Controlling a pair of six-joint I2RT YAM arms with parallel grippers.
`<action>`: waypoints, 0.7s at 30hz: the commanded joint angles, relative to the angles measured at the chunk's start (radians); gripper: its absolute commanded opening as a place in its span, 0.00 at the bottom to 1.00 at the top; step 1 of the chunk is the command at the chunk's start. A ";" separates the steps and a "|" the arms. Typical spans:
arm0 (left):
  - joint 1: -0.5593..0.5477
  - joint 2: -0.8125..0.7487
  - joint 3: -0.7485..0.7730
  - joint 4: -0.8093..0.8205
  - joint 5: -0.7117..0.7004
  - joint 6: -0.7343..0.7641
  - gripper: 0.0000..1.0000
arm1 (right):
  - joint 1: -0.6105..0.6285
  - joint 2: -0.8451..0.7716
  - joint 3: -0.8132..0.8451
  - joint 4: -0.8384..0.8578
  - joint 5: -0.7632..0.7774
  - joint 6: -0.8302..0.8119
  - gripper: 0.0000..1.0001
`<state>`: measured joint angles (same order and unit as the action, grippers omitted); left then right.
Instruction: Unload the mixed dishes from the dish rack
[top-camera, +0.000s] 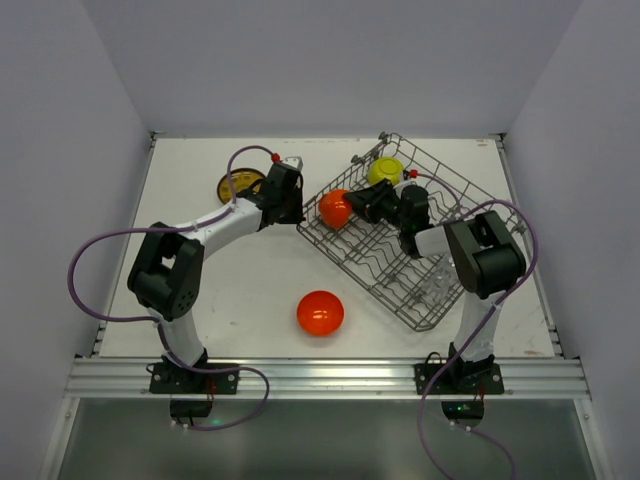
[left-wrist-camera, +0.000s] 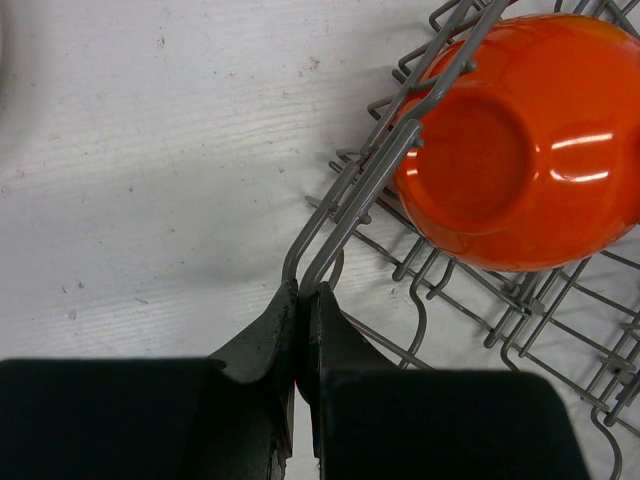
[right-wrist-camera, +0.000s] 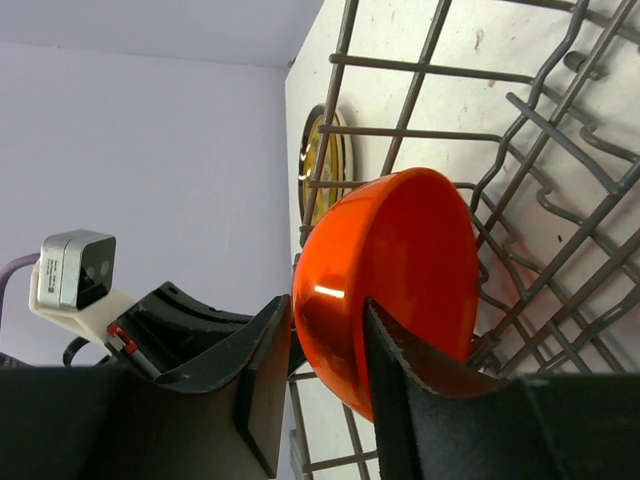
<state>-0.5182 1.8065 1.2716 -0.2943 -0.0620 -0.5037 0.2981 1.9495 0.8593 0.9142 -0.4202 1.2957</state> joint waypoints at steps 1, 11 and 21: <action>0.000 -0.010 0.041 0.030 0.013 -0.002 0.00 | 0.015 -0.012 0.004 0.087 -0.022 0.000 0.36; 0.001 -0.010 0.043 0.030 0.011 -0.004 0.00 | 0.044 -0.011 -0.029 0.143 -0.046 0.011 0.24; 0.003 -0.013 0.043 0.024 0.005 -0.007 0.00 | 0.052 -0.024 -0.043 0.196 -0.061 0.017 0.00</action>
<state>-0.5182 1.8072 1.2724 -0.2962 -0.0589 -0.5041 0.3500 1.9499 0.8230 1.0412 -0.4717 1.3251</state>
